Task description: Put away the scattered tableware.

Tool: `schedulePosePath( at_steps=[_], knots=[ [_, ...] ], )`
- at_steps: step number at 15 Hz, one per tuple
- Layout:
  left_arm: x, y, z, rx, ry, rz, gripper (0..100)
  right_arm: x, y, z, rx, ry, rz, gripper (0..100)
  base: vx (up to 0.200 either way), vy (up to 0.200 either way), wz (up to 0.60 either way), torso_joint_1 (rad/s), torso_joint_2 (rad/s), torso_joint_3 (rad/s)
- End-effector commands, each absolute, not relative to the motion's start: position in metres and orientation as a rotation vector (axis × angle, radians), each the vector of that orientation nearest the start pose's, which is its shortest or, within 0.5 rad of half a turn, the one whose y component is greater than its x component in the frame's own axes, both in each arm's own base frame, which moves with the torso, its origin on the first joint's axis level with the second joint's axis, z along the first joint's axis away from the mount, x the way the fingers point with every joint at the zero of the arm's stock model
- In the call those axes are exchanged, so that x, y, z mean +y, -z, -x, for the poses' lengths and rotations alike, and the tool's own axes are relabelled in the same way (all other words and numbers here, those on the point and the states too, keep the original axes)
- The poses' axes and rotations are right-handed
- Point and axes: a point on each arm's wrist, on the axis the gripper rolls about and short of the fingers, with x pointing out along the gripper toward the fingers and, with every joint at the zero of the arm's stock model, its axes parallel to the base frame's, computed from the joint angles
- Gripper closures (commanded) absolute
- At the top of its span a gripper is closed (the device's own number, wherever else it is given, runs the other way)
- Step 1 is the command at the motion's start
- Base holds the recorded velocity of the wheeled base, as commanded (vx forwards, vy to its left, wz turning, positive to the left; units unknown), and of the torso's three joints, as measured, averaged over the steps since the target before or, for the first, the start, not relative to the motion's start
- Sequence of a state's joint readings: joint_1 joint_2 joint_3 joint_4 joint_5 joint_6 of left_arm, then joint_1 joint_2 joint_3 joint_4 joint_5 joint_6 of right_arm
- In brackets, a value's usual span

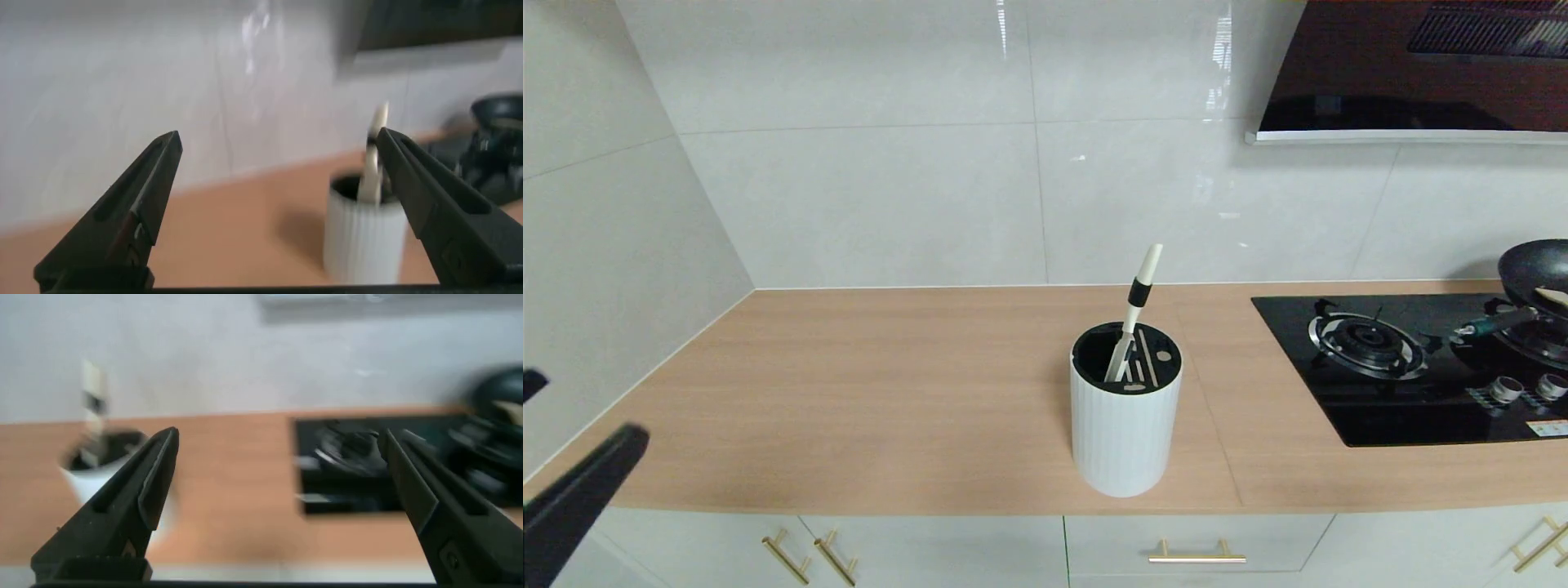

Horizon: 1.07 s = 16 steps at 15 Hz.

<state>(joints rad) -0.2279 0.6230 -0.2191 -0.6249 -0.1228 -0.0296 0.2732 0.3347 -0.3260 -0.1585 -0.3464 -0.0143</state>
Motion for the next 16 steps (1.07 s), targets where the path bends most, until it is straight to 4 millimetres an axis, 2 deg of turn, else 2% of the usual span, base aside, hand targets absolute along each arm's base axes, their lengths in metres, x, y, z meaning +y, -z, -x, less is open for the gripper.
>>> schedulePosePath(
  at_steps=[1, 5, 6, 8, 10, 12, 16],
  knots=[
    [0.008, -0.178, 0.056, -0.258, 0.318, 0.094, 0, -0.014, -0.176, 0.046, -0.283, 0.206, -0.036, 0, 0.000, 0.000, 0.00, 0.000, 0.00, 0.000],
    [0.006, -0.170, 0.045, -0.301, 0.129, 0.136, 0, -0.012, -0.169, 0.047, -0.270, 0.293, 0.009, 0, 0.000, 0.000, 0.00, 0.000, 0.00, 0.000],
    [0.004, -0.163, 0.040, -0.322, 0.085, 0.128, 0, -0.007, -0.159, 0.053, -0.298, 0.340, 0.024, 0, 0.000, 0.000, 0.00, 0.000, 0.00, 0.000],
    [0.000, -0.140, 0.044, -0.353, 0.035, 0.099, 0, -0.007, -0.138, 0.047, -0.264, 0.322, 0.048, 0, 0.000, 0.000, 0.00, 0.000, 0.00, 0.000],
    [0.000, -0.105, 0.028, -0.248, 0.023, 0.063, 0, -0.007, -0.124, 0.038, -0.281, 0.351, 0.041, 0, 0.000, 0.000, 0.00, 0.000, 0.00, 0.000],
    [0.000, -0.084, 0.023, -0.079, 0.016, 0.064, 0, -0.007, -0.105, 0.028, -0.274, 0.330, 0.047, 0, 0.000, 0.000, 0.00, 0.000, 0.00, 0.000],
    [0.001, -0.075, 0.023, 0.006, -0.048, -0.014, 0, -0.005, -0.087, 0.024, -0.106, 0.256, 0.008, 0, 0.000, 0.000, 0.00, 0.000, 0.00, 0.000]
  ],
)
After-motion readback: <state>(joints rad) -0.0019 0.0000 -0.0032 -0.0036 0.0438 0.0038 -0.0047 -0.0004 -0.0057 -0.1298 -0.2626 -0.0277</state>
